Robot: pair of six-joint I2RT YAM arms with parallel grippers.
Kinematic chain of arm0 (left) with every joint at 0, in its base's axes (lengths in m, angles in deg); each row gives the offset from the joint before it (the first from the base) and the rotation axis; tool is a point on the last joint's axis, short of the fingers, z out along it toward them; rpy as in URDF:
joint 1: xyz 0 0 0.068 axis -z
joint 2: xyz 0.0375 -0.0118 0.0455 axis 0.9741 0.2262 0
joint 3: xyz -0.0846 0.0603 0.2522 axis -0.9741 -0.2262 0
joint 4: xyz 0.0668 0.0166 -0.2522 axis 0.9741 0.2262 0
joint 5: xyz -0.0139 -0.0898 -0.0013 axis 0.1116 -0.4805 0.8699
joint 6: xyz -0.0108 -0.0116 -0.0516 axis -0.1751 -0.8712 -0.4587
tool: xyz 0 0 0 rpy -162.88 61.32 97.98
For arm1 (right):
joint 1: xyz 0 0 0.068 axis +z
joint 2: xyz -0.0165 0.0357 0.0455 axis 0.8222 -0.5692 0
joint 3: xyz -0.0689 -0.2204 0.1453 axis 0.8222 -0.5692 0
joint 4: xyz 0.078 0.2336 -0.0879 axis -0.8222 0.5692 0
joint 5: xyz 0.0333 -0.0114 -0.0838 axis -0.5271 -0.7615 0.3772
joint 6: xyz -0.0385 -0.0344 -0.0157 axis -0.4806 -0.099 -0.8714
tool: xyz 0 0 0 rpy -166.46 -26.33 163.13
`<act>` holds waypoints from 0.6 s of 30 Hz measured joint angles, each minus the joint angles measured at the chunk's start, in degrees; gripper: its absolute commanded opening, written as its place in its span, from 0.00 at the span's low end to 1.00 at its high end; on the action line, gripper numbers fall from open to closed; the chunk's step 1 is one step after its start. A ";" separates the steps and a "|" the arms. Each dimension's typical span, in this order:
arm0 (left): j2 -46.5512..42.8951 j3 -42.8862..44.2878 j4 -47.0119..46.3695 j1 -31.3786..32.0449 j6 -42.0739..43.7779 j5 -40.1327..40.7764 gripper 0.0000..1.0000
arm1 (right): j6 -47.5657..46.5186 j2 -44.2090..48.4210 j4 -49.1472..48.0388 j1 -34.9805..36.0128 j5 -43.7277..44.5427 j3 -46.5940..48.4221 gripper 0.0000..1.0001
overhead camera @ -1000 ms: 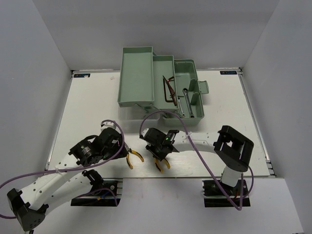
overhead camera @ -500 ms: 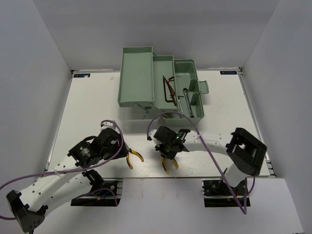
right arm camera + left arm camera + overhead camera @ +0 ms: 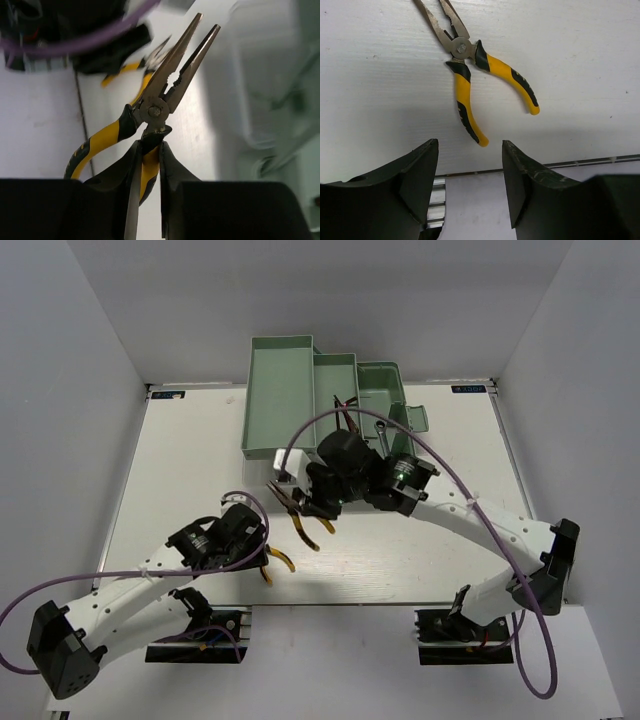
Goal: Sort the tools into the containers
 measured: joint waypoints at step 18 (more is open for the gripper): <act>2.08 -2.97 -1.97 0.94 -3.48 1.33 0.64 | -8.24 -31.82 -26.08 -6.71 37.55 29.79 0.00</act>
